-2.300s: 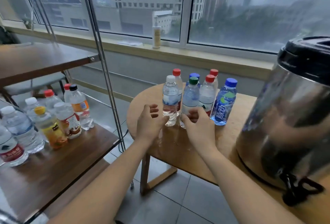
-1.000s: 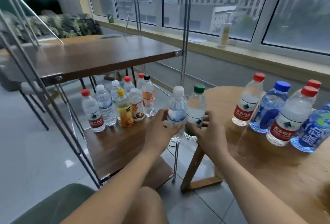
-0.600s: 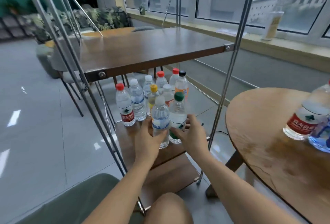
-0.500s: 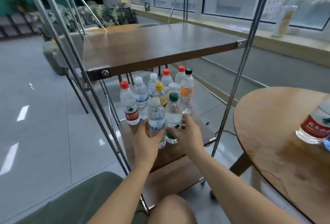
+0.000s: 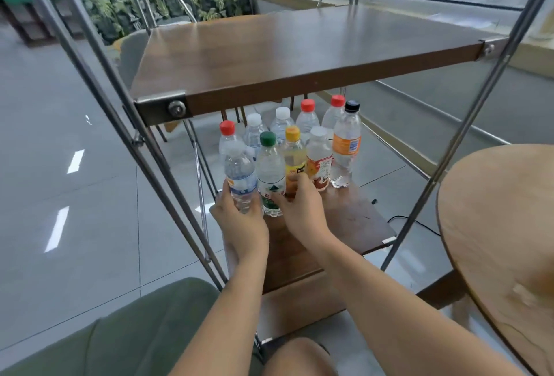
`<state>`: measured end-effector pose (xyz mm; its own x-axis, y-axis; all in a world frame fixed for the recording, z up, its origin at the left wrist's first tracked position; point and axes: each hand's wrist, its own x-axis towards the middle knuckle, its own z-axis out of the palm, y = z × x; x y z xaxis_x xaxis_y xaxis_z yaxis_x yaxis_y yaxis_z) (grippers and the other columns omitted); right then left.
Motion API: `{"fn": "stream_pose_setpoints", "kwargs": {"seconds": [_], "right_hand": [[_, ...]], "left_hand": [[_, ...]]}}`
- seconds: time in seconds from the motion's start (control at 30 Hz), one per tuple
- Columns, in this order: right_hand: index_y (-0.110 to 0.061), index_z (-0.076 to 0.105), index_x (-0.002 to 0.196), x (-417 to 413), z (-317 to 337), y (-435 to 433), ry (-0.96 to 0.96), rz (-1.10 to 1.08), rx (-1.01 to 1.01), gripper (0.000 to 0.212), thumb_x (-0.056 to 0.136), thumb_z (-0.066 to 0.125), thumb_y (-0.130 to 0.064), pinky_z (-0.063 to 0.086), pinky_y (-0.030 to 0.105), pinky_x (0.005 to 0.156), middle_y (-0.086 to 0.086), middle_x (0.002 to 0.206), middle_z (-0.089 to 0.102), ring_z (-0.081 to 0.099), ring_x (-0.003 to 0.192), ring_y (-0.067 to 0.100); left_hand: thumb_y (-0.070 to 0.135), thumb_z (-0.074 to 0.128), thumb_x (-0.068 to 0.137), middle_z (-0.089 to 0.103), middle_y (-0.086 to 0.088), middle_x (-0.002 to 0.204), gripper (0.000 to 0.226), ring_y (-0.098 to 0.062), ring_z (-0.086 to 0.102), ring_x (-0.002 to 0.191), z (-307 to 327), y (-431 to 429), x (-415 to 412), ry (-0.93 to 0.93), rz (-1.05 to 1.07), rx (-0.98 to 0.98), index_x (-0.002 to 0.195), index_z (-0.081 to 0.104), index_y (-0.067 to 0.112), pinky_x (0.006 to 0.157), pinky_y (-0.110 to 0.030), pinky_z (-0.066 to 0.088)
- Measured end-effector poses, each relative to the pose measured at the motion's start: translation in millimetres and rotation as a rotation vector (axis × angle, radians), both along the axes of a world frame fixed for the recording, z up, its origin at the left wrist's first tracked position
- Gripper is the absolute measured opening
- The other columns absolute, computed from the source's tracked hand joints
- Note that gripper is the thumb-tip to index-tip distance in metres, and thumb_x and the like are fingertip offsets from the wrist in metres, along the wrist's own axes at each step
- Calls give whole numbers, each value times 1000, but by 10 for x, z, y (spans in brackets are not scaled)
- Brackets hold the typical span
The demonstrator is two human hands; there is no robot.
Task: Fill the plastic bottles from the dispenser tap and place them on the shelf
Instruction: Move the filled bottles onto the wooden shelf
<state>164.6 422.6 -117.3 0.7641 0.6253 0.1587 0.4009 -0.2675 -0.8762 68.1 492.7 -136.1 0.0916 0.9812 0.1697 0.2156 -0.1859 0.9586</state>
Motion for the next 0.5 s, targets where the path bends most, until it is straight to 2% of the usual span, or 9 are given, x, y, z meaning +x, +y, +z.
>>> {"fn": "stream_pose_setpoints", "kwargs": {"seconds": [0.07,0.13,0.23,0.3,0.4,0.5], "right_hand": [[-26,61,116,19,-12,34,-26,0,-7,34,93,85,-32,59,41,90,-8,110,68,65,104,14],[-25,63,115,40,5,35,-17,15,-6,29,94,83,-29,59,39,91,-8,110,71,67,104,13],[-23,65,126,50,36,-2,49,66,-20,34,97,81,-26,59,35,97,-9,116,74,69,110,9],[-20,63,140,39,54,-49,77,103,-46,45,99,78,-27,56,32,102,-4,129,74,68,119,10],[-20,58,150,13,132,-194,126,150,-68,54,100,76,-28,55,31,106,-2,141,69,66,125,11],[-25,61,145,-2,254,-473,109,129,-52,46,101,76,-31,58,25,95,-8,128,71,68,107,2]], "left_hand": [[35,80,98,50,-5,130,68,-24,66,118,4,34,51,4,26,-22,157,47,39,104,-43,59],[35,79,99,51,-3,133,72,-23,66,121,2,54,77,7,36,-36,160,41,40,104,-46,60],[33,80,98,53,0,136,75,-17,65,119,20,16,72,2,31,-22,161,41,37,99,-40,60],[30,82,97,54,5,137,75,-13,64,116,46,-20,64,-18,31,-36,161,42,34,97,-36,60],[25,85,94,62,7,135,73,-14,68,115,40,-80,-2,-69,7,-52,152,43,33,97,-39,62],[30,84,91,65,7,125,58,-12,68,110,102,-159,-43,-27,-28,-26,135,46,34,93,-40,62]]}}
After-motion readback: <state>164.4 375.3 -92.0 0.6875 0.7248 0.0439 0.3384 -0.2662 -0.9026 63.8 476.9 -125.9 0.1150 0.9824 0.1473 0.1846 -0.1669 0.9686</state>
